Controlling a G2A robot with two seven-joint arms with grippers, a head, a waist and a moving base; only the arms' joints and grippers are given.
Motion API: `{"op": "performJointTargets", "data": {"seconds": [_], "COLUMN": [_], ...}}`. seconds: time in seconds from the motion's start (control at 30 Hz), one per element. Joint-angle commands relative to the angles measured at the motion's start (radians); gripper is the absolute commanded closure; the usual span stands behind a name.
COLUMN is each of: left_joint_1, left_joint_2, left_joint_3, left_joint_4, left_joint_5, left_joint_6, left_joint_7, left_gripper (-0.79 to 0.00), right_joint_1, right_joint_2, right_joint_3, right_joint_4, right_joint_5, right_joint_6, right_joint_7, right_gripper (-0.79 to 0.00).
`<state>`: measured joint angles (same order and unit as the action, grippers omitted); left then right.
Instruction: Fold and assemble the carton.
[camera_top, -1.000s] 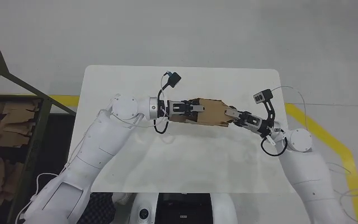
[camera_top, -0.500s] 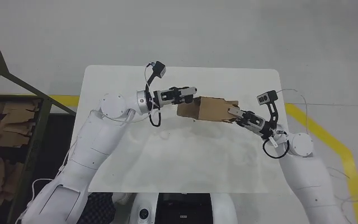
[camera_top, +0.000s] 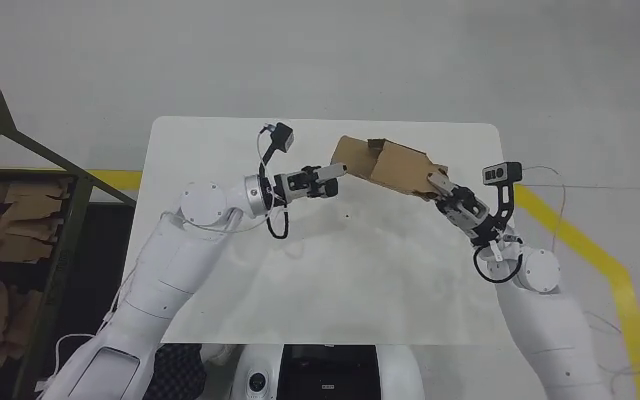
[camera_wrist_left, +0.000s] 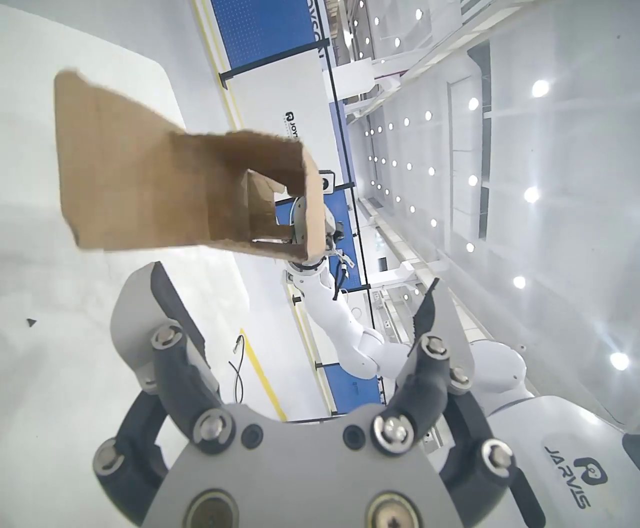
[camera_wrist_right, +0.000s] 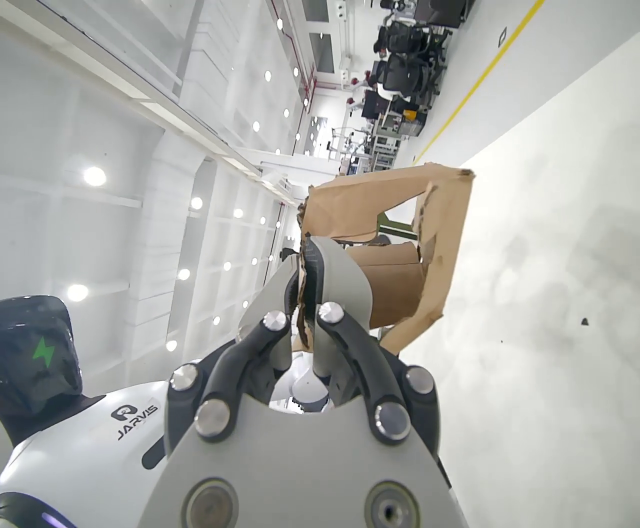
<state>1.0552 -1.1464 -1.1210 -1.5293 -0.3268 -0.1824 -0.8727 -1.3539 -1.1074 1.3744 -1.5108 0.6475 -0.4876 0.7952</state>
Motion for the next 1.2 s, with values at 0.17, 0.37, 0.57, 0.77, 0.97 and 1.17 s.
{"op": "performJointTargets", "data": {"seconds": [0.17, 0.37, 0.57, 0.77, 0.97, 1.17], "left_joint_1": [-0.05, -0.096, -0.124, -0.129, -0.108, -0.1], "left_joint_2": [-0.02, -0.04, -0.056, -0.061, -0.057, -0.058], "left_joint_3": [0.064, 0.115, 0.148, 0.144, 0.118, 0.107], "left_joint_4": [0.055, 0.086, 0.108, 0.119, 0.11, 0.119], "left_joint_5": [-0.042, -0.052, -0.057, -0.057, -0.051, -0.057], "left_joint_6": [0.019, 0.024, 0.019, 0.008, 0.006, 0.017], "left_joint_7": [0.015, 0.048, 0.071, 0.091, 0.099, 0.106], "left_gripper": [-0.785, -0.785, -0.785, -0.785, -0.785, -0.785], "right_joint_1": [-0.049, -0.094, -0.105, -0.106, -0.114, -0.119], "right_joint_2": [-0.009, -0.019, -0.029, -0.035, -0.038, -0.039], "right_joint_3": [-0.011, -0.046, -0.076, -0.077, -0.06, -0.055], "right_joint_4": [-0.064, -0.118, -0.132, -0.131, -0.137, -0.148], "right_joint_5": [-0.075, -0.202, -0.272, -0.301, -0.299, -0.294], "right_joint_6": [-0.034, -0.06, -0.063, -0.069, -0.084, -0.101], "right_joint_7": [-0.128, -0.245, -0.325, -0.378, -0.413, -0.375], "right_gripper": [0.0, 0.0, 0.0, 0.0, 0.0, 0.0]}}
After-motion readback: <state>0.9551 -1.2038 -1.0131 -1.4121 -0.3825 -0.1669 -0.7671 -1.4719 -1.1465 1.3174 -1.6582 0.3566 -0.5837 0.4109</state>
